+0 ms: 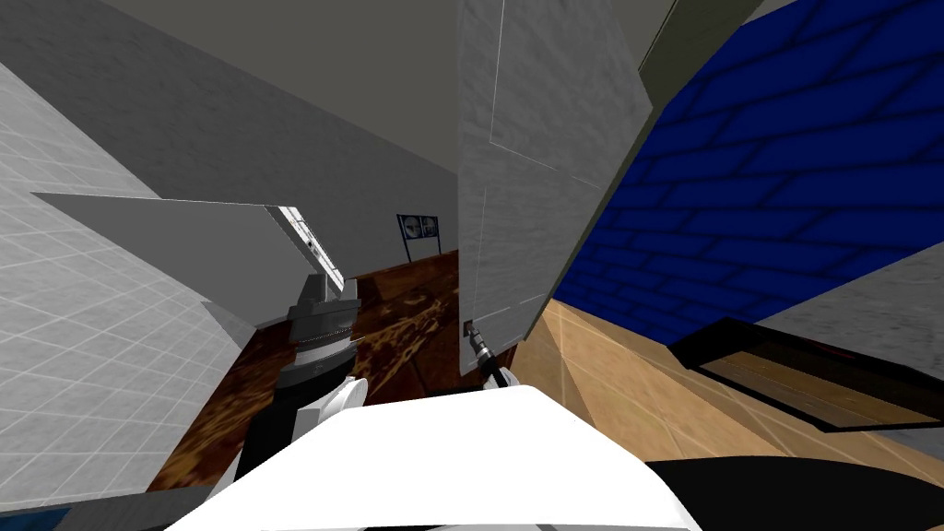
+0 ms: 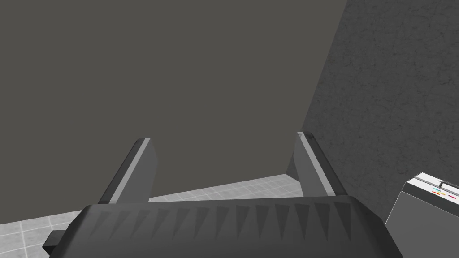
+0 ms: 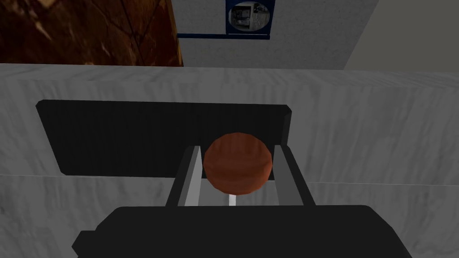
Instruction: Push the door open
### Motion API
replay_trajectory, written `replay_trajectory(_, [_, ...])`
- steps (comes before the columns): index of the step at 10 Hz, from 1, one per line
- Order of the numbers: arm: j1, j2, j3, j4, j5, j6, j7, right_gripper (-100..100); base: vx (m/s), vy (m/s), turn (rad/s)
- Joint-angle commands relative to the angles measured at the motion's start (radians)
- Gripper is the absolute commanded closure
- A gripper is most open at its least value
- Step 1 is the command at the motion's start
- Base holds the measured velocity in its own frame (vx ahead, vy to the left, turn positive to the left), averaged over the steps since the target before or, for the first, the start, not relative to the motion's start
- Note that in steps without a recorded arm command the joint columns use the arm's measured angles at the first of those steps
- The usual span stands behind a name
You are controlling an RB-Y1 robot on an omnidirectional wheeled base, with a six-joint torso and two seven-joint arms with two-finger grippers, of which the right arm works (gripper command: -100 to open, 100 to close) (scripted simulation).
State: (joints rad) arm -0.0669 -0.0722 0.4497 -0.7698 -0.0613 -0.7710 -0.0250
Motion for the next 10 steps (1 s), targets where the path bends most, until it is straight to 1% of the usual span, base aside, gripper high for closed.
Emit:
replay_trajectory(1, [-0.005, -0.007, -0.033, 0.007, -0.004, -0.005, 0.006, 100, 0.080, 0.072, 0.010])
replay_trajectory(2, [-0.005, -0.007, -0.033, 0.007, -0.004, -0.005, 0.006, 100, 0.045, 0.043, -0.019])
replay_trajectory(4, [-0.008, -0.008, -0.063, 0.012, -0.003, -0.005, 0.009, 100, 0.049, 0.045, 0.000])
replay_trajectory(5, [-0.008, -0.008, -0.063, 0.012, -0.003, -0.005, 0.009, 100, 0.058, 0.048, -0.001])
replay_trajectory(7, [-0.011, -0.009, -0.095, 0.016, -0.003, -0.005, 0.013, 100, 0.074, 0.048, 0.001])
replay_trajectory(9, [-0.011, -0.009, -0.095, 0.016, -0.003, -0.005, 0.013, 100, 0.049, 0.019, -0.031])
replay_trajectory(10, [-0.015, -0.008, -0.096, 0.024, -0.006, -0.005, 0.008, -100, -0.117, 0.014, -0.085])
